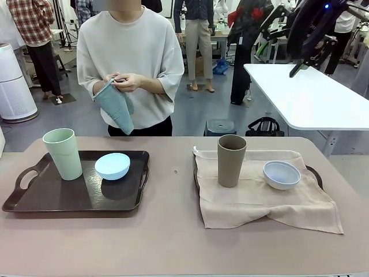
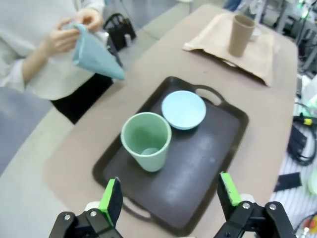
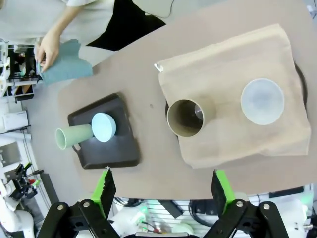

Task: Set up a tray with a mat and arrange the tableware.
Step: Pick up the Picnic Bowl and Reusable plastic cup from the Handle tray in front of the human's position and hold them in the air.

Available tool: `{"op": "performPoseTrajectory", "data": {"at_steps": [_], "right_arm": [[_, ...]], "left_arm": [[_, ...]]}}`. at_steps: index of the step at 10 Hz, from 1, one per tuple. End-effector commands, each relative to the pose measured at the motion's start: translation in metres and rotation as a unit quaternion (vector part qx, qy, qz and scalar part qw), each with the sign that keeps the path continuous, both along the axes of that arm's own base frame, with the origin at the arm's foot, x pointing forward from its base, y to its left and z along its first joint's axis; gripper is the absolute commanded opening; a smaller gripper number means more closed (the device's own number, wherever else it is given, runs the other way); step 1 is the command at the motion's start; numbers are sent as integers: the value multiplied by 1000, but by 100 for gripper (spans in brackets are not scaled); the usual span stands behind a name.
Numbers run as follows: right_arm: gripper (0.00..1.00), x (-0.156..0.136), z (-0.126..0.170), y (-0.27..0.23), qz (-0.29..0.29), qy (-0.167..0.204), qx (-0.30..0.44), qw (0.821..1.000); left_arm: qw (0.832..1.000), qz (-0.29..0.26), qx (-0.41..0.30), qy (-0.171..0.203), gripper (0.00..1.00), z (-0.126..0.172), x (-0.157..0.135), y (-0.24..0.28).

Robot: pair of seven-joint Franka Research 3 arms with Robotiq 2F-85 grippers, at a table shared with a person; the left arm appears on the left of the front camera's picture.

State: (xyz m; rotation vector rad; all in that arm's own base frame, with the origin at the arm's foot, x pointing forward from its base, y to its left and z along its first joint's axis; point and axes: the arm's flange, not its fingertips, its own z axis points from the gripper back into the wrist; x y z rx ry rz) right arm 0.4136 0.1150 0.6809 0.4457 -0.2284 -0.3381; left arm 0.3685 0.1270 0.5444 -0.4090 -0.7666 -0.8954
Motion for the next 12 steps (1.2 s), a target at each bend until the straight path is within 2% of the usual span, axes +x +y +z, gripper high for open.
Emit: {"op": "performPoseTrajectory", "data": {"at_steps": [1,4,5,6,7,8,10,11,12], "right_arm": [[100,-14,3,-10,-8,-12,-8,1000],[100,-8,10,-10,-7,-11,5,1000],[100,-3,8,5,-8,3,-18,1000],[100,13,8,33,-2,20,-50,999],[100,24,7,65,17,34,-77,996],[100,38,3,95,33,47,-105,993],[100,67,-8,147,42,67,-130,988],[100,83,-17,174,47,78,-133,987],[100,92,-28,191,46,93,-141,985]], "left_arm": [[1000,11,18,-21,100,-4,3,-3],[1000,14,11,-14,100,2,3,2],[1000,8,4,10,100,1,30,5],[999,-18,28,-28,100,-6,55,24],[999,-48,23,2,100,-8,65,43],[994,-108,29,8,100,-14,76,64],[974,-219,47,-24,100,-17,97,91],[969,-242,39,0,100,-14,106,102],[962,-269,50,-7,100,-18,106,105]]}}
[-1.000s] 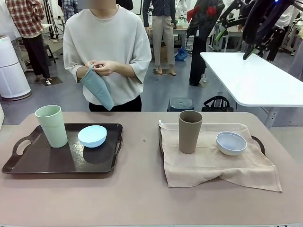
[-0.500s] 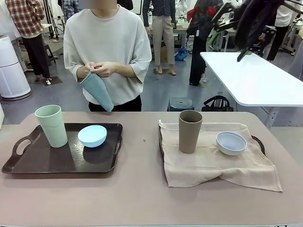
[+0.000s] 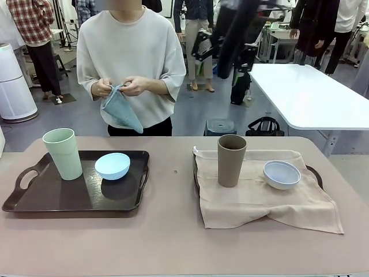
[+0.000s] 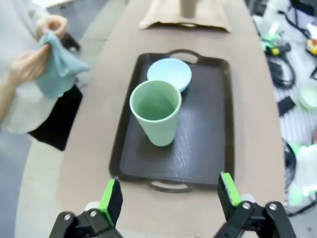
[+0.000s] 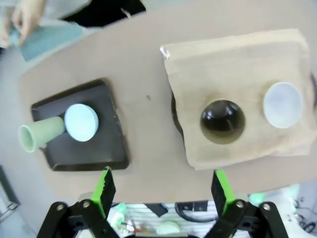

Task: Set up a tray with a mat and arrange the tableware.
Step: Pick up the Picnic Bowl and Reusable plastic cup from the Handle tray in front of the human's position and hold them in the air.

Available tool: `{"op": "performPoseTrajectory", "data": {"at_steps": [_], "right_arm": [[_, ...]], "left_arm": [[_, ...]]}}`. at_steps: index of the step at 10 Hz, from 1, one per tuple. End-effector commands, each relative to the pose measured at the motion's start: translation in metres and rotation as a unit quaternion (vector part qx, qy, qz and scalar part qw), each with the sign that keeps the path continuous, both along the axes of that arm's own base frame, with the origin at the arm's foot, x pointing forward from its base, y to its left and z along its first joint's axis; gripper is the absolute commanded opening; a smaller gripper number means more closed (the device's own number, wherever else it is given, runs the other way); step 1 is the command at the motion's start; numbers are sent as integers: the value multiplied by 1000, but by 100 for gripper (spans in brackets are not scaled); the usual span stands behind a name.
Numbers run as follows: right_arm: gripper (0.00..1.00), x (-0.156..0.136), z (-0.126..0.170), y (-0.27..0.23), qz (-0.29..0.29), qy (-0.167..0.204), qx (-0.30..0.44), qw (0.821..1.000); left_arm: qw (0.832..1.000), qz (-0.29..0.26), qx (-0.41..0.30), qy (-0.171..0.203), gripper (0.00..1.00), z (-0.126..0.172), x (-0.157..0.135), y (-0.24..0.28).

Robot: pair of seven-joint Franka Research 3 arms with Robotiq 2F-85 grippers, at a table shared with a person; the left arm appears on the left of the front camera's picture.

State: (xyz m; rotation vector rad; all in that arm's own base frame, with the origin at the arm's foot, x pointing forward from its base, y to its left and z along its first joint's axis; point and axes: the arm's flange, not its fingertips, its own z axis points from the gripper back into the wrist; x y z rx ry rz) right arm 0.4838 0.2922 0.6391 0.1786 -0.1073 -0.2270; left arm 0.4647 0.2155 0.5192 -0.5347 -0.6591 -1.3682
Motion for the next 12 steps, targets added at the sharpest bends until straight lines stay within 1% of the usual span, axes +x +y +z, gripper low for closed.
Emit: {"op": "performPoseTrajectory", "data": {"at_steps": [1,2,3,5,6,7,8,9,12], "right_arm": [[100,33,4,28,-13,27,-22,999],[100,40,-7,44,-11,31,-23,999],[100,47,-19,63,-12,36,-23,999],[100,56,-41,85,-11,46,-14,999],[100,54,-50,94,4,50,0,999],[100,52,-54,99,30,61,2,998],[100,42,-57,95,75,75,0,994],[100,47,-61,95,16,52,-8,999],[100,47,-61,95,16,52,-8,999]], "left_arm": [[998,-50,2,-23,100,-1,17,15],[997,-56,-29,-39,100,-7,21,9],[995,-66,-58,-43,100,-18,22,7],[989,-64,-118,-56,100,-42,15,-7],[987,-61,-136,-61,100,-41,3,-41],[987,-49,-142,-58,100,-31,-4,-66],[991,-58,-109,-43,100,-41,20,-17],[991,-58,-109,-43,100,-41,20,-17],[991,-58,-109,-43,100,-41,20,-17]]}}
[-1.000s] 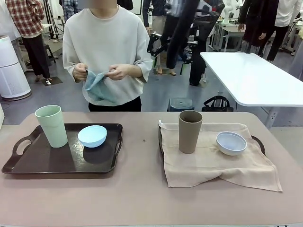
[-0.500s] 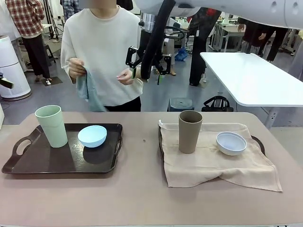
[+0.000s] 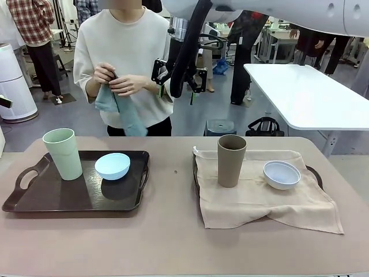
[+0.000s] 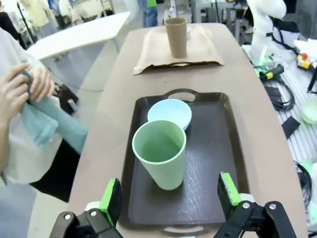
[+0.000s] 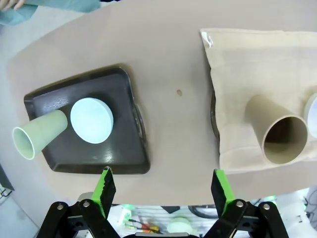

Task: Set up a tray with a mat and arrange the tableware.
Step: Pick up the Picnic Bowl and Reusable plastic cup from the Handle tray in front of the human's position and hold them in the air.

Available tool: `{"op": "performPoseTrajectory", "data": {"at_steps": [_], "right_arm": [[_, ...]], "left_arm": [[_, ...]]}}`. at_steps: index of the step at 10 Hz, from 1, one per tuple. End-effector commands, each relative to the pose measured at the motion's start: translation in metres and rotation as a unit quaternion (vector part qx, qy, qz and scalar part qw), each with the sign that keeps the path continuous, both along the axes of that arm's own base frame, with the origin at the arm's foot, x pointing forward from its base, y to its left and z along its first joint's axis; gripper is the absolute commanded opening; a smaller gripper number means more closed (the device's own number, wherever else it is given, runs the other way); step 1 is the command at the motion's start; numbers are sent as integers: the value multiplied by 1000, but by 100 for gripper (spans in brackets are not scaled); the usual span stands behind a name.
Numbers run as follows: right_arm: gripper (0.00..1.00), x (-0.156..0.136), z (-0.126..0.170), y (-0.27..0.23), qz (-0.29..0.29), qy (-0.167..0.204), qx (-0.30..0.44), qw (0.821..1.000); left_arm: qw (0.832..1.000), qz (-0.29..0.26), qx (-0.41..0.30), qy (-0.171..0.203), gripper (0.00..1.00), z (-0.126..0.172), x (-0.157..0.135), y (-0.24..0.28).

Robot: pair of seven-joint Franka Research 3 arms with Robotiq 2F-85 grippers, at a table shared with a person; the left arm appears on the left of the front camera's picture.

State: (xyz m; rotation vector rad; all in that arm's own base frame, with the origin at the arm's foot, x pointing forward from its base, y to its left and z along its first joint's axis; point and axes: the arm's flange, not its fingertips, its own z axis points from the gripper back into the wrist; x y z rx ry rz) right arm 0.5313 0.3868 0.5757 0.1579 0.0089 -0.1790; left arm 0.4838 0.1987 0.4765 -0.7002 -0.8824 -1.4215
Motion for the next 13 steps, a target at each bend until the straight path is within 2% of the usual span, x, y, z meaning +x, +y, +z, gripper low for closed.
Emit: {"op": "performPoseTrajectory", "data": {"at_steps": [1,2,3,6,8,10,13], "right_arm": [[100,-1,0,2,2,0,0,1000],[100,1,-16,16,15,-10,-37,999],[100,3,-32,32,38,-17,-59,997],[100,5,-57,71,95,-40,-77,992],[100,13,-79,91,124,-21,-71,989],[100,15,-104,107,145,9,-61,987],[100,22,-139,125,164,25,-56,985]], "left_arm": [[1000,-2,-1,0,100,0,-2,-3],[1000,-6,1,27,100,-11,9,8],[999,4,44,7,100,-14,11,-3],[994,49,102,8,100,-47,14,-2],[993,59,101,3,100,-69,18,0],[997,37,66,15,100,-96,20,2],[999,33,36,10,100,-118,21,-3]]}}
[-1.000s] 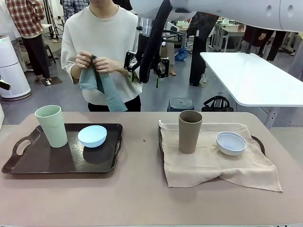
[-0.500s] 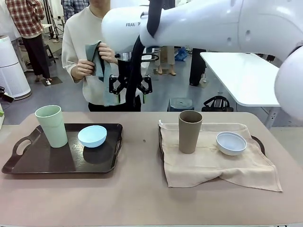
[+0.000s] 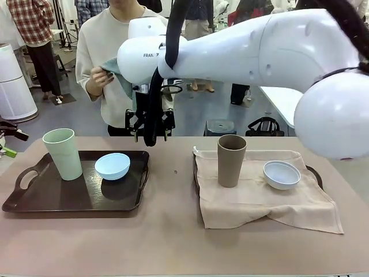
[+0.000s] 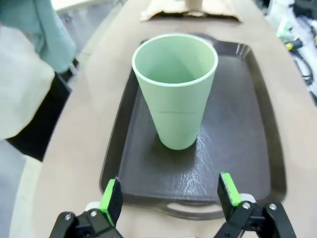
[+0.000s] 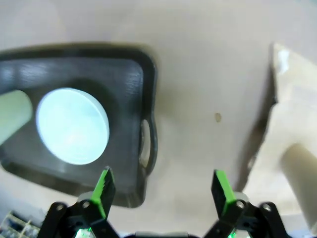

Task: Set up a tray with a mat and arrange the tableware.
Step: Pick up the Picnic Bowl and Reusable plastic cup from the Handle tray in front of the human's position and hold them in the air.

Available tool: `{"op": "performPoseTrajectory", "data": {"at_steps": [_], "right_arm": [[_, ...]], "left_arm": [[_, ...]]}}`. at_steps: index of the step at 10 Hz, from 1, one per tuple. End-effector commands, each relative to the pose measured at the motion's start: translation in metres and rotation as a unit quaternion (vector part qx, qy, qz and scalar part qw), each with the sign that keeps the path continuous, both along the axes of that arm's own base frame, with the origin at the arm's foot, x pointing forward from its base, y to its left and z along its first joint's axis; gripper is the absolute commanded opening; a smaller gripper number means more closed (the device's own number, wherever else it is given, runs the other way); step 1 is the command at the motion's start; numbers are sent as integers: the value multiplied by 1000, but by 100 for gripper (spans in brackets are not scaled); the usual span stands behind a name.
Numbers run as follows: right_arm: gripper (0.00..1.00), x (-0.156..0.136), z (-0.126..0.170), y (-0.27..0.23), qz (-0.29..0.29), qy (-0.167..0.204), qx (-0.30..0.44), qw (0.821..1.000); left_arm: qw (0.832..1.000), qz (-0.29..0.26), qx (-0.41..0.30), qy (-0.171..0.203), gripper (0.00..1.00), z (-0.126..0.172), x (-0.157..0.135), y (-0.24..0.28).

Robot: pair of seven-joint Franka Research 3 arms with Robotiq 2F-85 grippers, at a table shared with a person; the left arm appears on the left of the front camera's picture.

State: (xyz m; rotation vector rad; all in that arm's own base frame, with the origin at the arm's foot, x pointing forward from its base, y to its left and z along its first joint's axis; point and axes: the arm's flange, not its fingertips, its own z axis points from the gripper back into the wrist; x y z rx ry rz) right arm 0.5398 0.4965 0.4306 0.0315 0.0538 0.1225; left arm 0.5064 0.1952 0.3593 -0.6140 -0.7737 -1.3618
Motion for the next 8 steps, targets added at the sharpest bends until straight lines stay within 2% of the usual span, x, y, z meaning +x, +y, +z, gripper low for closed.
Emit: {"op": "performPoseTrajectory", "data": {"at_steps": [1,5,7,8], "right_arm": [[100,16,1,21,15,16,5,1000],[100,10,-13,42,50,34,21,998],[100,7,-15,46,34,28,33,998],[100,-5,-21,32,40,22,20,999]], "left_arm": [[1000,-14,-19,-14,100,-4,1,-2],[1000,-21,-22,-4,100,-16,10,-14],[999,-25,-38,3,100,-17,11,-21],[1000,-16,-16,11,100,-16,7,-16]]}}
